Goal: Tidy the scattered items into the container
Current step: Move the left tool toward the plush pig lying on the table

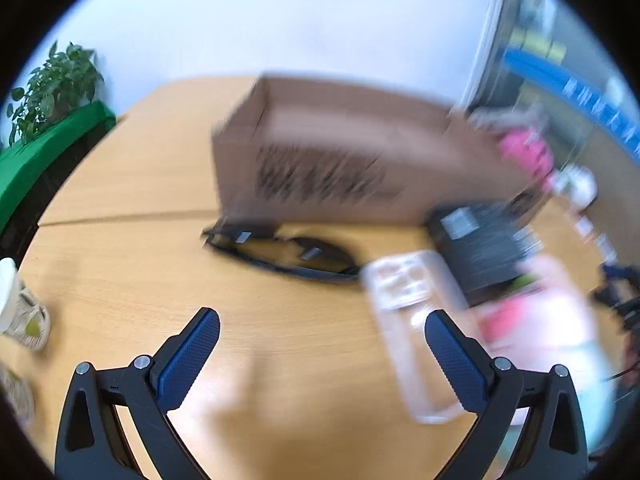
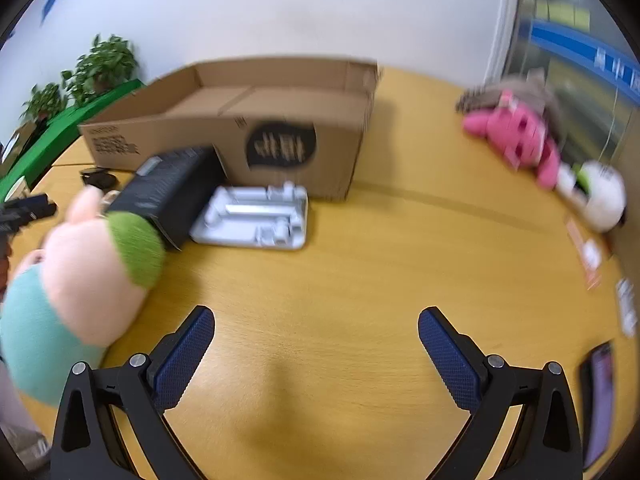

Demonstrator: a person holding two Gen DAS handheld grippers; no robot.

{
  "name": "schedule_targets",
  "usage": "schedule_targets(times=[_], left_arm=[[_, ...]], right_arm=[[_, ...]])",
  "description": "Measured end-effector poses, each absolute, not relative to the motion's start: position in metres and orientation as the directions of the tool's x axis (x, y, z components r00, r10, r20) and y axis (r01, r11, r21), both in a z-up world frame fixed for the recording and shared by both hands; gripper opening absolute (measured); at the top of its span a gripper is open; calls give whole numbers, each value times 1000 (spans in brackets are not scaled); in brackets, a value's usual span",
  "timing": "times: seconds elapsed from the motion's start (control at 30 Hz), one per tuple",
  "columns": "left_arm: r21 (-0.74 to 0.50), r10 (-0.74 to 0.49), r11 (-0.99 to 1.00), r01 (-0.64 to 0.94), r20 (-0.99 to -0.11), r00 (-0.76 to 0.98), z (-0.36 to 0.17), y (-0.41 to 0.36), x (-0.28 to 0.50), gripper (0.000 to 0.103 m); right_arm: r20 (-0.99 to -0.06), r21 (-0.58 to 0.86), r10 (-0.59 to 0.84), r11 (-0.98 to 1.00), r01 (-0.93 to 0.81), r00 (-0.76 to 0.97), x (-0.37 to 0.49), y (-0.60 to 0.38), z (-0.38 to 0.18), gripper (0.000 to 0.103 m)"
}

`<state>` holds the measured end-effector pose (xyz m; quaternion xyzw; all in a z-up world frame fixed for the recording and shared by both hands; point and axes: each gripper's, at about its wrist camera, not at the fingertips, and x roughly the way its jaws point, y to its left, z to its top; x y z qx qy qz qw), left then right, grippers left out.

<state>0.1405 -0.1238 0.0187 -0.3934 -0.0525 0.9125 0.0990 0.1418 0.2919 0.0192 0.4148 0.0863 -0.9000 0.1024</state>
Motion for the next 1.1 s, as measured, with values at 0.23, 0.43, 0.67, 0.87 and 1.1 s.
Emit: schedule_targets(times=[0.23,0.43,0.67,0.87,1.1], left_arm=[[-89,243,-968,-236,-583,-776,96,-49,192,102],[-172,331,-943,-285,-583,-742,90,-22,204,102],[-193,324,-946,-260,-584,-744,81,-7,218,1],[-337,416,-907,-255,-614,-671,69,-13,214,63],[-364,481,-877,-314,-633,-607,55,-4,221,80]], right_arm=[[-705,-13,-278,-915,403,-653,172,263,64,103],[-694,21,-306,-913,406,-652,191,240,59,103],[-682,132,-332,-932,337,-651,196,254,56,7],[-669,230,-411,-907,354,-619,203,259,58,101],[-668,345,-495,-868,358,-556,195,251,56,103]])
